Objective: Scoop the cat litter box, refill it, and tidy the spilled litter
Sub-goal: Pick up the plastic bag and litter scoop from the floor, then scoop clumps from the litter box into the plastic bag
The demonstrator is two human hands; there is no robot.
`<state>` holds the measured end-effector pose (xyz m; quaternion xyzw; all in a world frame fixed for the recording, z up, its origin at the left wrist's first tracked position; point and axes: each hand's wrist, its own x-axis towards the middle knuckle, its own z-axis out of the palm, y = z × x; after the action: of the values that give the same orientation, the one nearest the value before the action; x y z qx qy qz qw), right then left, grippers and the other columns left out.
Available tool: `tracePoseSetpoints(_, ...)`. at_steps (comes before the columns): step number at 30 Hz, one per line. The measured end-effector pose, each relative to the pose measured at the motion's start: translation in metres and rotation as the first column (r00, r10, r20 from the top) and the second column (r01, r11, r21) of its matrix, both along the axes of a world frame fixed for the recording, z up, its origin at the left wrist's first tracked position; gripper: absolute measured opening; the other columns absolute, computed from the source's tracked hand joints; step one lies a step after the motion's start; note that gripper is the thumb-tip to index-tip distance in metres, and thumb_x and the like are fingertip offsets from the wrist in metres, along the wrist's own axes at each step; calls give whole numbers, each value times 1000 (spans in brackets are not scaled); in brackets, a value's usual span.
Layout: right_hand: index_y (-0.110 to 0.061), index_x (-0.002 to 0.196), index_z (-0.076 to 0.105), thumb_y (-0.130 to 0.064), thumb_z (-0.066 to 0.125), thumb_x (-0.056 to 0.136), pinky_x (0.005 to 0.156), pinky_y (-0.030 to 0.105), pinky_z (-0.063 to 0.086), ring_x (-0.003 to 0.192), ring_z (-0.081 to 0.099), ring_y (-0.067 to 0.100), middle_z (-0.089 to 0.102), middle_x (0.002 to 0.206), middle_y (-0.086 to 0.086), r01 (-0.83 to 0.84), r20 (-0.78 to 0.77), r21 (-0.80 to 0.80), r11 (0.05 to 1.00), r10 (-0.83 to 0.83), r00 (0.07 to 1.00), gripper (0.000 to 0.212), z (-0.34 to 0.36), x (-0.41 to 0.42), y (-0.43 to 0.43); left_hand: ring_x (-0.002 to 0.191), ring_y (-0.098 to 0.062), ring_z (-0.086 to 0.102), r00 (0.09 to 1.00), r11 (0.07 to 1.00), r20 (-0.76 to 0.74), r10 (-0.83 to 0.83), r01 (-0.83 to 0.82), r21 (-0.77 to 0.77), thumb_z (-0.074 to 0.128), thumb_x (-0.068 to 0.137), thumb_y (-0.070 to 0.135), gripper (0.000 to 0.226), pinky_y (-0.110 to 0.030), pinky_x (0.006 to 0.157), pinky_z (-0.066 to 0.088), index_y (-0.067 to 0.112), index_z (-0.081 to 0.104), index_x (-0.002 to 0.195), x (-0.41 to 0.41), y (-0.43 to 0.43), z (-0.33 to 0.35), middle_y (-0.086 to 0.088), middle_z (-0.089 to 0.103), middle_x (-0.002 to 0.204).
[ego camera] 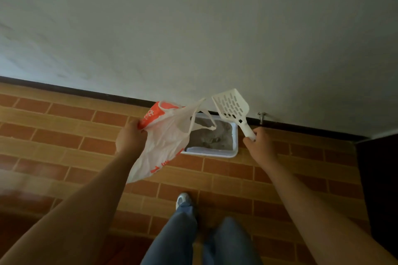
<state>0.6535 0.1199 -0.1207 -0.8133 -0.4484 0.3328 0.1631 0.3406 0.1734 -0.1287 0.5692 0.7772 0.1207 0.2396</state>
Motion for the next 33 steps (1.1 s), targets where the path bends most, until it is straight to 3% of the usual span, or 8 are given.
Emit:
tracePoseSetpoints(6, -6, 113, 47, -17, 55, 91, 53, 22, 39, 77, 55, 18, 57, 100, 9, -40, 17, -21, 999, 41, 999, 26, -74, -7, 27, 78, -27, 61, 996, 996, 35, 86, -86, -3, 44, 88, 8, 24, -39, 70, 53, 13, 59, 106, 0, 8, -69, -6, 65, 88)
tracePoseSetpoints(11, -5, 113, 46, -16, 53, 91, 49, 20, 31, 74, 51, 17, 55, 97, 9, -108, 28, -11, 994, 108, 994, 25, -175, -6, 53, 76, -25, 55, 969, 972, 83, 233, -235, 14, 44, 86, 6, 21, -34, 67, 44, 9, 59, 100, -1, 14, -173, -6, 62, 85)
tracePoseSetpoints(14, -7, 111, 46, -17, 52, 92, 47, 20, 28, 63, 47, 9, 50, 91, 4, -138, 34, 3, 990, 138, 990, 23, -241, -6, 66, 72, -24, 50, 941, 948, 127, 312, -318, 30, 44, 85, 3, 17, -32, 64, 37, 9, 57, 94, 2, 17, -240, -3, 55, 77)
tracePoseSetpoints(21, -10, 110, 45, -18, 53, 91, 48, 18, 29, 61, 45, 4, 52, 91, 6, -174, -11, 81, 981, 176, 984, 23, -376, -9, 93, 74, -26, 48, 909, 911, 223, 354, -389, 141, 46, 84, -1, 13, -32, 66, 34, 6, 55, 92, -4, 27, -373, -9, 55, 79)
tracePoseSetpoints(28, -7, 112, 45, -14, 53, 91, 51, 20, 34, 65, 47, 10, 46, 81, -1, -234, -55, 138, 962, 244, 968, 23, -440, -17, 98, 65, -23, 44, 850, 853, 345, 398, -481, 202, 48, 82, 0, 7, -30, 54, 33, 5, 50, 78, -17, 24, -445, -4, 48, 66)
tracePoseSetpoints(33, -8, 110, 46, -17, 55, 90, 52, 23, 37, 70, 51, 18, 53, 88, 5, -269, 2, 149, 952, 272, 962, 23, -458, -14, 91, 70, -28, 55, 882, 916, 317, 347, -392, 88, 51, 83, 2, 8, -36, 64, 47, 6, 58, 86, -14, 6, -476, -10, 60, 78)
